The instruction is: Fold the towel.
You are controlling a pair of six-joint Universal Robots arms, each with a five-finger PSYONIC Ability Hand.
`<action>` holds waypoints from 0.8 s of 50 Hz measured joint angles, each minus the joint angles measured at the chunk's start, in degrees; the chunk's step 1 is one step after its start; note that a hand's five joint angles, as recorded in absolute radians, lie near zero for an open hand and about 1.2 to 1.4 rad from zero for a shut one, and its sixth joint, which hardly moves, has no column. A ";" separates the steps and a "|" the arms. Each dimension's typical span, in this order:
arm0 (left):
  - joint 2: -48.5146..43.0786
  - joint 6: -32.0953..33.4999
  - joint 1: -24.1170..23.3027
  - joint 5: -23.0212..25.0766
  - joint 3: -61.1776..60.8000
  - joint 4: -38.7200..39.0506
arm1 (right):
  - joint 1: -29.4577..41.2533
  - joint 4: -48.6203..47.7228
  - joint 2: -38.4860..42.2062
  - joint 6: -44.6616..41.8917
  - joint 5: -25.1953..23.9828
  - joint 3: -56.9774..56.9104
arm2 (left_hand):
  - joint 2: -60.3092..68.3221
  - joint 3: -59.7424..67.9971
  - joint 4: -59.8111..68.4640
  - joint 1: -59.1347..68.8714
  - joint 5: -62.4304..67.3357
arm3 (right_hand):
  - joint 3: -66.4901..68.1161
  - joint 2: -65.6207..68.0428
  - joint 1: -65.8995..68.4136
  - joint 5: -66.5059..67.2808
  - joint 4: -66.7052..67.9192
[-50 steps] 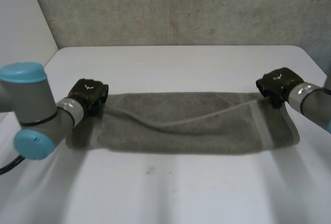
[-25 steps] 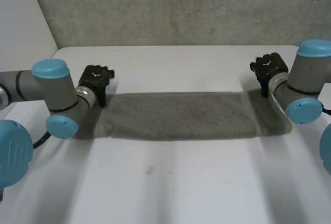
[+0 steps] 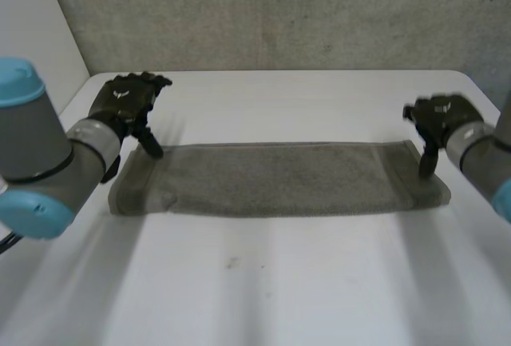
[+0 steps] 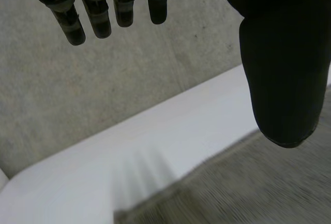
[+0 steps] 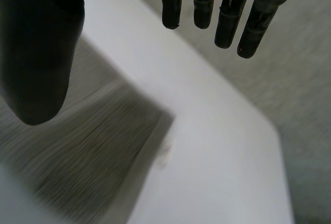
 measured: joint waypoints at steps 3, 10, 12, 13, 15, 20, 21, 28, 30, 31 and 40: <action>2.82 -0.59 0.14 -0.01 -5.21 1.69 | -1.43 -2.17 -1.00 -0.25 -1.84 6.08 | 0.00 0.00 0.00 -0.01 0.00 | 3.01 2.73 3.55 3.94 1.99; 6.05 -1.86 0.53 -0.09 -14.32 9.19 | -5.74 -13.38 0.61 -2.35 -9.27 16.26 | 0.00 0.00 0.00 -0.01 0.00 | 13.90 13.65 14.11 15.15 13.08; 6.25 -2.12 0.58 -0.15 -15.57 10.97 | -6.70 -16.26 1.71 -3.32 -10.59 17.46 | 0.00 0.00 0.00 -0.01 0.00 | 14.87 14.58 15.23 16.05 13.89; 6.30 -2.26 0.61 -0.20 -16.16 11.95 | -7.36 -17.82 2.57 -4.10 -11.25 17.99 | 0.00 0.00 0.00 -0.01 0.00 | 15.76 15.39 16.18 16.86 14.70; 6.30 -2.41 0.62 -0.24 -16.77 12.98 | -8.15 -19.54 3.73 -5.27 -11.88 18.38 | 0.00 0.00 0.00 -0.01 0.00 | 17.46 17.11 18.23 18.50 16.39; 6.11 -2.55 0.63 -0.27 -17.52 14.12 | -9.86 -22.03 7.03 -8.68 -12.46 17.70 | -0.01 0.00 0.00 -0.01 0.00 | 47.95 48.43 48.51 49.28 47.04; 6.08 -2.55 0.63 -0.26 -17.62 14.16 | -10.02 -22.17 7.33 -8.95 -12.44 17.42 | -0.01 0.00 0.00 -0.01 0.00 | 51.11 51.66 52.26 52.46 50.30; 5.94 -2.48 0.59 -0.18 -18.51 14.24 | -13.03 -22.46 8.04 -10.07 -8.81 14.63 | -0.01 0.00 0.00 -0.01 0.00 | 61.61 61.07 61.80 63.21 61.96; 5.95 -2.47 0.61 -0.18 -18.69 14.22 | -14.79 -22.27 7.64 -10.45 -6.07 13.66 | -0.01 0.00 0.00 -0.01 0.00 | 61.61 61.07 61.95 63.21 61.96; 5.96 -2.47 0.62 -0.18 -18.72 14.21 | -15.23 -22.20 7.56 -10.60 -5.40 13.44 | -0.01 0.00 0.00 -0.01 0.00 | 61.61 61.07 61.98 63.21 61.96; 6.11 -2.48 0.87 -0.18 -18.88 14.18 | -23.08 -20.03 5.65 -21.72 -0.34 10.09 | -0.01 0.00 0.00 -0.01 0.00 | 61.61 61.07 62.23 63.21 61.96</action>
